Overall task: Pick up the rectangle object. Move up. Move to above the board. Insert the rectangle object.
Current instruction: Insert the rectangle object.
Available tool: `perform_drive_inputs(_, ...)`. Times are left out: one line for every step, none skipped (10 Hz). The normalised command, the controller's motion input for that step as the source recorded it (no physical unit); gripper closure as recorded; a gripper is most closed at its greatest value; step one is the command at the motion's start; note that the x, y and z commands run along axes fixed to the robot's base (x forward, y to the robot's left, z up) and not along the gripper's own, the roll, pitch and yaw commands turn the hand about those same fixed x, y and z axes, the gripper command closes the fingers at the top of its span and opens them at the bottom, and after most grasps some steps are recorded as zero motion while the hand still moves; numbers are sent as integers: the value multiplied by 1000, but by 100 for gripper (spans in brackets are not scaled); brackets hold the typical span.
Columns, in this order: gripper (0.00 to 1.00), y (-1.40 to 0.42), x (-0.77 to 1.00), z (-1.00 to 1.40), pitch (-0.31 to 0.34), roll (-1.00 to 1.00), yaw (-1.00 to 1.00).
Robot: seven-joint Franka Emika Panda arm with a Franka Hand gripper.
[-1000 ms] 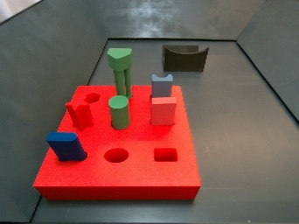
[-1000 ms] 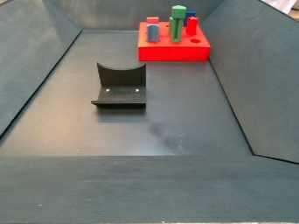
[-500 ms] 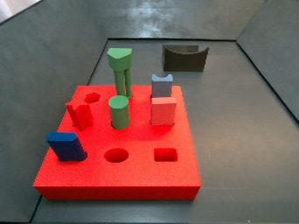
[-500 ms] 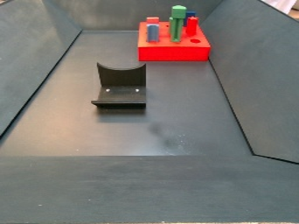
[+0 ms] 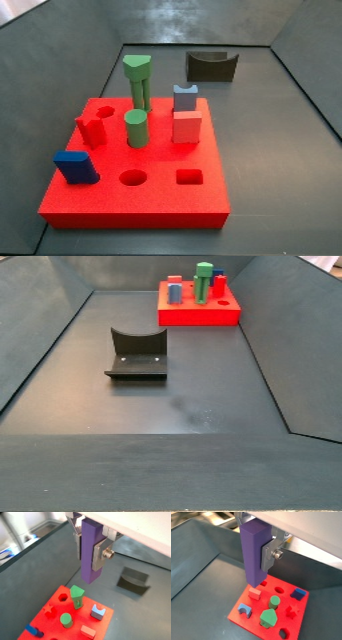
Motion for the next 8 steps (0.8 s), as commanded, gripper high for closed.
perform_drive_inputs(100, -17, 17, 0, 0, -16, -1000)
perform_drive_inputs(100, -17, 337, 0, 0, 0, -334)
perform_drive_inputs(100, -3, -77, -100, -19, 51, -263)
perform_drive_inputs(100, 0, 0, -54, 0, 53, -1000)
perform_drive_inputs(100, 0, 0, -23, 0, 0, -1000)
perform_drive_inputs(100, 0, 0, 0, 0, 0, -1000)
perform_drive_inputs(100, 0, 0, 0, 0, 0, -1000)
perform_drive_inputs(100, 0, 0, -3, 0, 0, -1000)
